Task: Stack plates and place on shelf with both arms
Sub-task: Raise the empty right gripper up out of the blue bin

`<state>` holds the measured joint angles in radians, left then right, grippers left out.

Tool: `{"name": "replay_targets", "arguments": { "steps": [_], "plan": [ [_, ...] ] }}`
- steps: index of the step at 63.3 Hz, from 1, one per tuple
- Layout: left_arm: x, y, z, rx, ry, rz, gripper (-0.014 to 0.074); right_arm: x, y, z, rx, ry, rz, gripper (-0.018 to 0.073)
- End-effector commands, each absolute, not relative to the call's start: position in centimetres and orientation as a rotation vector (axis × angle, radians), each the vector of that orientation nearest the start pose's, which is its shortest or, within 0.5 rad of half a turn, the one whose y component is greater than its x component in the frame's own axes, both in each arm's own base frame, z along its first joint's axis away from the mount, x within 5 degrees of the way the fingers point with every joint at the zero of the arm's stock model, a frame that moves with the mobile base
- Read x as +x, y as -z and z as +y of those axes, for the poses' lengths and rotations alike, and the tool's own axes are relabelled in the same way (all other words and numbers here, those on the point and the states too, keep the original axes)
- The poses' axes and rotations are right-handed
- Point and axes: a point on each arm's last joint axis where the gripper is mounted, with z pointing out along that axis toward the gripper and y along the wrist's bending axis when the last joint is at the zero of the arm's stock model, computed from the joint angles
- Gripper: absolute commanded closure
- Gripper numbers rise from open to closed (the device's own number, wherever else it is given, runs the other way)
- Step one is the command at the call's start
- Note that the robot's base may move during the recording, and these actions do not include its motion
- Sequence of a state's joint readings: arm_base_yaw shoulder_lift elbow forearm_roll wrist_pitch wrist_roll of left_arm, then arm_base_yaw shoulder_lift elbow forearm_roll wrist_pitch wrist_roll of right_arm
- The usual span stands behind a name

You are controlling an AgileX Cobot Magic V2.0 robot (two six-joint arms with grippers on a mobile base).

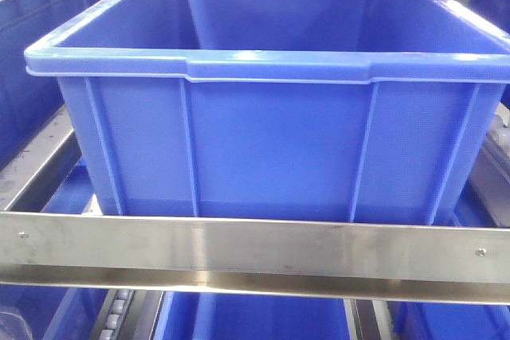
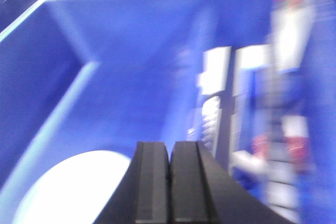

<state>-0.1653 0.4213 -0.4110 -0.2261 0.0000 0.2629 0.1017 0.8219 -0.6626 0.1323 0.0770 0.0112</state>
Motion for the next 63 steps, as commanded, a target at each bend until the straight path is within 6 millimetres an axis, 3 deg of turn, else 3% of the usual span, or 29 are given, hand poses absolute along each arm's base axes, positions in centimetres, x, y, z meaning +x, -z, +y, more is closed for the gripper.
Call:
{"name": "replay_targets", "arguments": {
  "steps": [1,10,30,63],
  "plan": [
    [9.5,-33.8,-1.4,0.120,0.100,1.388,0.0516,15.6,-36.1,1.0,0.044,-0.148,1.573,0.0506],
    [9.5,-33.8,-1.4,0.120,0.100,1.388,0.0516,11.7,-35.2,0.6,0.050,-0.143,1.501,0.0506],
    [9.5,-33.8,-1.4,0.120,0.100,1.388,0.0516,6.2,-33.0,0.6,0.029,-0.158,1.494,0.0506],
    [9.5,-33.8,-1.4,0.120,0.100,1.388,0.0516,5.7,-32.9,0.6,0.024,-0.156,1.494,0.0506]
  ]
}}
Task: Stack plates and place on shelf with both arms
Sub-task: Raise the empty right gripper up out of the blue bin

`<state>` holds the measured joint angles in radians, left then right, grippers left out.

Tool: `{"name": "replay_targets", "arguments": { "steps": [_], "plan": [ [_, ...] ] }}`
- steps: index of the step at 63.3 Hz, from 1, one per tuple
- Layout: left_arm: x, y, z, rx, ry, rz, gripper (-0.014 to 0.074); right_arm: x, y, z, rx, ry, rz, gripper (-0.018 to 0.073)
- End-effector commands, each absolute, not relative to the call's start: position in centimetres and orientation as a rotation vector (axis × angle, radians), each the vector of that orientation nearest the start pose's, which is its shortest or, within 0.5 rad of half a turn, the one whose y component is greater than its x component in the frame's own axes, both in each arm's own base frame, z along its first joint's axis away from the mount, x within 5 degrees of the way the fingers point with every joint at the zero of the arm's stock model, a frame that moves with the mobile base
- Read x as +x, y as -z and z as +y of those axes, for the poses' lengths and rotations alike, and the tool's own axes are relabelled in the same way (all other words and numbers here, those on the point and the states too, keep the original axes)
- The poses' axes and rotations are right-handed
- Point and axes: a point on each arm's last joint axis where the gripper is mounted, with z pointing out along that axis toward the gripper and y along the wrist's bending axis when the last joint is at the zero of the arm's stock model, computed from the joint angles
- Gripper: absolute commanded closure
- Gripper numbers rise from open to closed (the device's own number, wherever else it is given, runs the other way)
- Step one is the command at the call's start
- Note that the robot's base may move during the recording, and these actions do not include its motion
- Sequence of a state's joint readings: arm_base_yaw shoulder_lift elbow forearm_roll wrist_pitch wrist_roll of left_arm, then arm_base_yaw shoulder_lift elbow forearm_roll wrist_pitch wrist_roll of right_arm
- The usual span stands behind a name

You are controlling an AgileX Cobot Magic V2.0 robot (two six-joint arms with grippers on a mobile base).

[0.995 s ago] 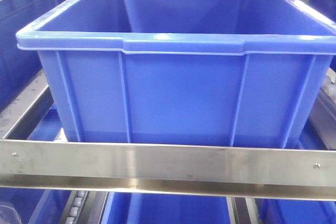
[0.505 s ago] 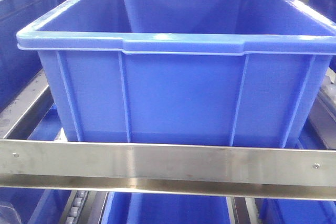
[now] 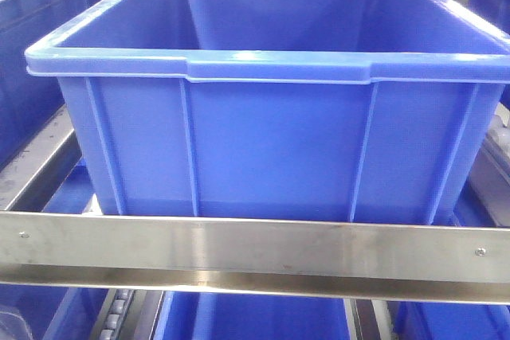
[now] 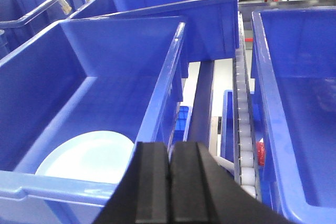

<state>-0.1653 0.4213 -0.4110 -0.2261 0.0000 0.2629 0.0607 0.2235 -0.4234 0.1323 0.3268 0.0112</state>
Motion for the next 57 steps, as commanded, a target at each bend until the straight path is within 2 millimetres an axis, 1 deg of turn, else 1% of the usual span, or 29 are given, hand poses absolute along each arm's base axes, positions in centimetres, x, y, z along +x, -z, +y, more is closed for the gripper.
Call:
{"name": "replay_targets", "arguments": {
  "steps": [1,7,13,19,30,35,49,55,57],
  "plan": [
    [9.5,-33.8,-1.4,0.120,0.100,1.388,0.0516,5.8,-32.8,0.5,0.022,-0.153,1.496,0.0506],
    [9.5,-33.8,-1.4,0.120,0.100,1.388,0.0516,5.7,-32.3,0.4,0.014,-0.119,1.501,0.0506],
    [9.5,-33.8,-1.4,0.120,0.100,1.388,0.0516,5.5,-31.0,0.2,0.036,-0.091,1.495,0.0506],
    [9.5,-33.8,-1.4,0.120,0.100,1.388,0.0516,5.1,-29.1,0.1,0.054,-0.064,1.474,0.0506],
    [9.5,-33.8,-1.4,0.120,0.100,1.388,0.0516,4.8,-25.4,0.0,0.058,-0.060,1.503,0.0506],
    [9.5,-33.8,-1.4,0.120,0.100,1.388,0.0516,4.8,-24.2,0.0,0.059,-0.060,1.506,0.0506],
    [9.5,-33.8,-1.4,0.121,0.100,1.390,0.0516,5.2,-21.6,0.0,0.087,-0.081,1.529,0.0506],
    [9.5,-33.8,-1.4,0.121,0.100,1.390,0.0516,5.5,-20.5,-0.1,0.107,-0.094,1.502,0.0506],
    [9.5,-33.8,-1.4,0.121,0.100,1.390,0.0516,5.5,-20.4,-0.1,0.115,-0.102,1.481,0.0506]
  ]
}}
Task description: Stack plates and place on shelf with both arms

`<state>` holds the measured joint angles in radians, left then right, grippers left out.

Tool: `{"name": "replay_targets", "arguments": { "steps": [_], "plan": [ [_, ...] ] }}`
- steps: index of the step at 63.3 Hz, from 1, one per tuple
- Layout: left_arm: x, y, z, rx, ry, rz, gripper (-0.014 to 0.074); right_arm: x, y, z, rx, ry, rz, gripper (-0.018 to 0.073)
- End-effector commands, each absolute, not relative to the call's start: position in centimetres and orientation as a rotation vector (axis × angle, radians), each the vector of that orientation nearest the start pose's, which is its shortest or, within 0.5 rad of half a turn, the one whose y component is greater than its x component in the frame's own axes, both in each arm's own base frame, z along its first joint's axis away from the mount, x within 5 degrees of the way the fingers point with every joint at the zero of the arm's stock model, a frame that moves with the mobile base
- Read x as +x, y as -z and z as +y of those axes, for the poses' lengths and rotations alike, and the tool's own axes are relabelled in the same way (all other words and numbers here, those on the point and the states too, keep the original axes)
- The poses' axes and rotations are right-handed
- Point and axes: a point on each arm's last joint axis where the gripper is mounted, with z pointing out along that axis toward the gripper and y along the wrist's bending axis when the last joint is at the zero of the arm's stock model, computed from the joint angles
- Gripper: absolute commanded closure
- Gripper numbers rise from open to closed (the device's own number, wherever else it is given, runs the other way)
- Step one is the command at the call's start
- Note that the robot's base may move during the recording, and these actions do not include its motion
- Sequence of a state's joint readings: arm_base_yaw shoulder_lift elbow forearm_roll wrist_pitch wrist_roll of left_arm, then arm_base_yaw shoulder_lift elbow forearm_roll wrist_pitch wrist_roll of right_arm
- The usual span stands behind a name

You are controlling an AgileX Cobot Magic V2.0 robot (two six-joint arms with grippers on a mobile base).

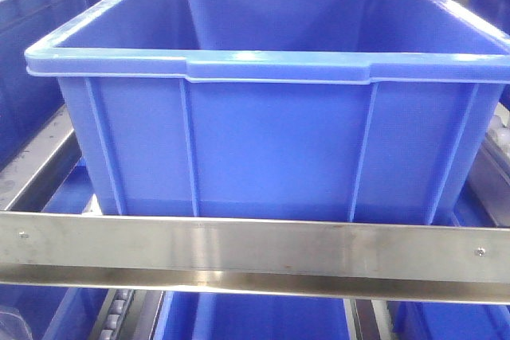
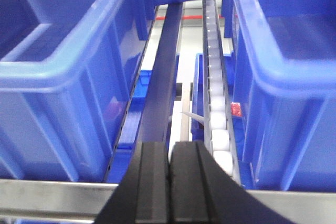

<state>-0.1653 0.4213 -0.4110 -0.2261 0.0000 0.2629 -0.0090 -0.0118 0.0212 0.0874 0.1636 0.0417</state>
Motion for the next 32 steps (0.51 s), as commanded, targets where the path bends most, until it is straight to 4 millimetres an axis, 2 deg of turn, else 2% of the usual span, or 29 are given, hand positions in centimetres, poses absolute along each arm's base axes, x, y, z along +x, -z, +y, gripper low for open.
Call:
{"name": "replay_targets", "arguments": {
  "steps": [1,32],
  "plan": [
    [9.52,-33.79,-1.42,0.121,0.100,1.390,0.0516,5.51,-20.36,-0.07,0.115,-0.103,1.492,0.0506],
    [9.52,-33.79,-1.42,0.121,0.100,1.390,0.0516,5.52,-20.37,-0.07,0.115,-0.102,1.492,0.0506]
  ]
}}
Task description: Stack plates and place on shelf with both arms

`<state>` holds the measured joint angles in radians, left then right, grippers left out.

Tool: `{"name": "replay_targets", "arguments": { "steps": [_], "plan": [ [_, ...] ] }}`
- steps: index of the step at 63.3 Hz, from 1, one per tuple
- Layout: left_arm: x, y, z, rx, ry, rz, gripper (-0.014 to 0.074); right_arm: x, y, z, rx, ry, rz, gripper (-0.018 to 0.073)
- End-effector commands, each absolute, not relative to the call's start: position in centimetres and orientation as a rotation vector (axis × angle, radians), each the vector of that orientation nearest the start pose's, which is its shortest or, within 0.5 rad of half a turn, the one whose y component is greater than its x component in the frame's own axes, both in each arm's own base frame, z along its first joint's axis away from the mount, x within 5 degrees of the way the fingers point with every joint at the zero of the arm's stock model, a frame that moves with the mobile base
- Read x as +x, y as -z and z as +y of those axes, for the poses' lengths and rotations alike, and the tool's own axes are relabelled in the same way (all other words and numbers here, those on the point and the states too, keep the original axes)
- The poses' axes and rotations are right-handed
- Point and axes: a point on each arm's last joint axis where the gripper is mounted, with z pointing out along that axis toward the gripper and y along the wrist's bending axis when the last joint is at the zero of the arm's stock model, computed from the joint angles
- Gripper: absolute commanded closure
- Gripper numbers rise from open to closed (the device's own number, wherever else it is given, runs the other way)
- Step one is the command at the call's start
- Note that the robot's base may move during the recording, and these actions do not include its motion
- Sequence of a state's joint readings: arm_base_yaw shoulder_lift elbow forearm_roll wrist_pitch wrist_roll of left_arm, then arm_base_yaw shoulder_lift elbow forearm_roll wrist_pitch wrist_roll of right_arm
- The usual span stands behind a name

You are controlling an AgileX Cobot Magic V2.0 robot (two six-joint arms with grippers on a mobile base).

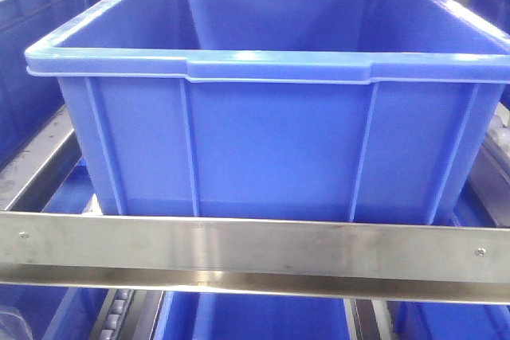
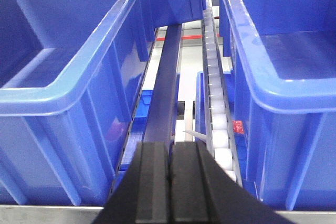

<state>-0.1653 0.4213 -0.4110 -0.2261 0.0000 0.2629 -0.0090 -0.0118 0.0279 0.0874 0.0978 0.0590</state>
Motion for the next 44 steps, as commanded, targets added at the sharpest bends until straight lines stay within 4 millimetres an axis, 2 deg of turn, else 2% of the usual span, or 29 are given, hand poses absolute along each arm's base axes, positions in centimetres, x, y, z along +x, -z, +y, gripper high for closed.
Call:
{"name": "replay_targets", "arguments": {
  "steps": [1,29,38,44],
  "plan": [
    [9.5,-33.8,-1.4,0.121,0.100,1.390,0.0516,5.5,-20.4,-0.1,0.115,-0.102,1.492,0.0506],
    [9.5,-33.8,-1.4,0.121,0.100,1.390,0.0516,5.5,-20.4,-0.1,0.115,-0.102,1.492,0.0506],
    [9.4,-32.7,-1.3,0.113,0.091,1.395,0.0516,5.5,-20.4,-0.1,0.115,-0.102,1.492,0.0506],
    [8.5,-31.5,-0.8,0.079,0.059,1.344,0.0516,5.5,-20.4,-0.1,0.115,-0.102,1.492,0.0506]
  ]
}}
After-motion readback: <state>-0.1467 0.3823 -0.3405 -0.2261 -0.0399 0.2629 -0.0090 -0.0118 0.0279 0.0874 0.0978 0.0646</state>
